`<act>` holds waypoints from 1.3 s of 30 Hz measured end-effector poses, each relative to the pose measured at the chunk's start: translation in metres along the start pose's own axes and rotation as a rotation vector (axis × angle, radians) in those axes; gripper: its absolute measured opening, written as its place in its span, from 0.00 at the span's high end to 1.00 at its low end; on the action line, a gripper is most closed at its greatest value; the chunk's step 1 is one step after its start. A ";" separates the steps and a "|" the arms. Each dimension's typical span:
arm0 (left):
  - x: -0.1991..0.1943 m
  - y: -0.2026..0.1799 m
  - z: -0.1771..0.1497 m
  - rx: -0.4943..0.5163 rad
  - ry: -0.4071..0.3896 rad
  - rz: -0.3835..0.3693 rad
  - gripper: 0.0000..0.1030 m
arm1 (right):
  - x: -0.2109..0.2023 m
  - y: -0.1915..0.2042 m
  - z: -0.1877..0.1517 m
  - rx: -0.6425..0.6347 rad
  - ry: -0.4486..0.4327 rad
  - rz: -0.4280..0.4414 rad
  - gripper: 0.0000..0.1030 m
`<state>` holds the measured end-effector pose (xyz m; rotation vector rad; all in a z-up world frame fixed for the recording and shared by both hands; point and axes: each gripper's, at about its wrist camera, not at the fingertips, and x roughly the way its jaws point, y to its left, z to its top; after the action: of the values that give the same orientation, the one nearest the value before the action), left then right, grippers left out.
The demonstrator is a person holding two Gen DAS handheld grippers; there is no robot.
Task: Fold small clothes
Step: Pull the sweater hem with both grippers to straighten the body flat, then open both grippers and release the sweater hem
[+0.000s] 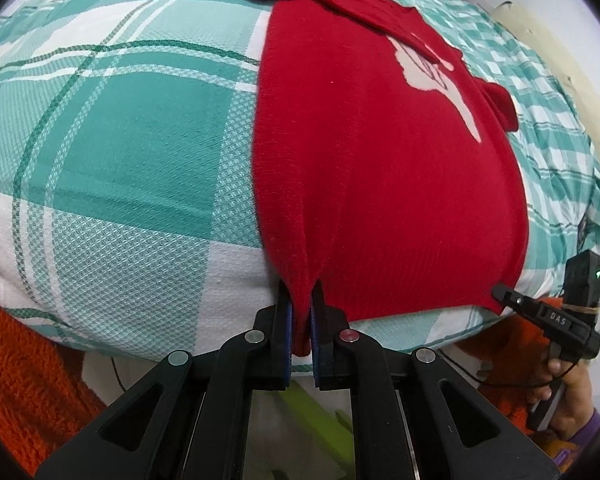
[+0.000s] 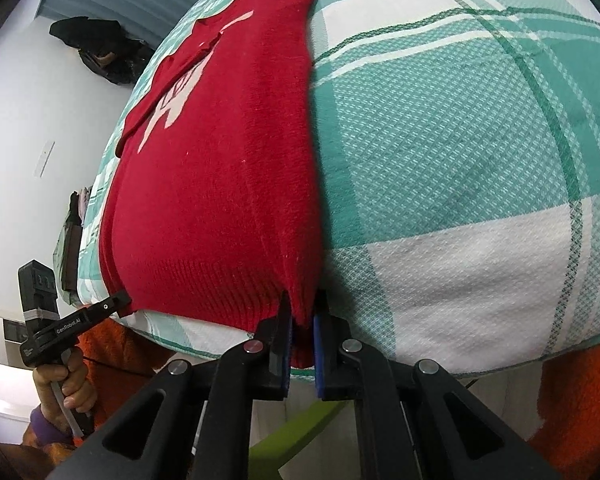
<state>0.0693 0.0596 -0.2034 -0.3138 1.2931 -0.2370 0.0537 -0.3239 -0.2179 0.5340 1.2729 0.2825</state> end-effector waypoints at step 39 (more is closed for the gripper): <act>-0.075 0.049 -0.017 -0.227 -0.265 0.234 0.37 | -0.070 0.051 0.134 -0.364 -0.293 -0.297 0.47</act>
<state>0.0338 0.1299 -0.1578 -0.3704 1.0824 0.1478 0.1669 -0.3444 -0.1070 0.0668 0.9694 0.1729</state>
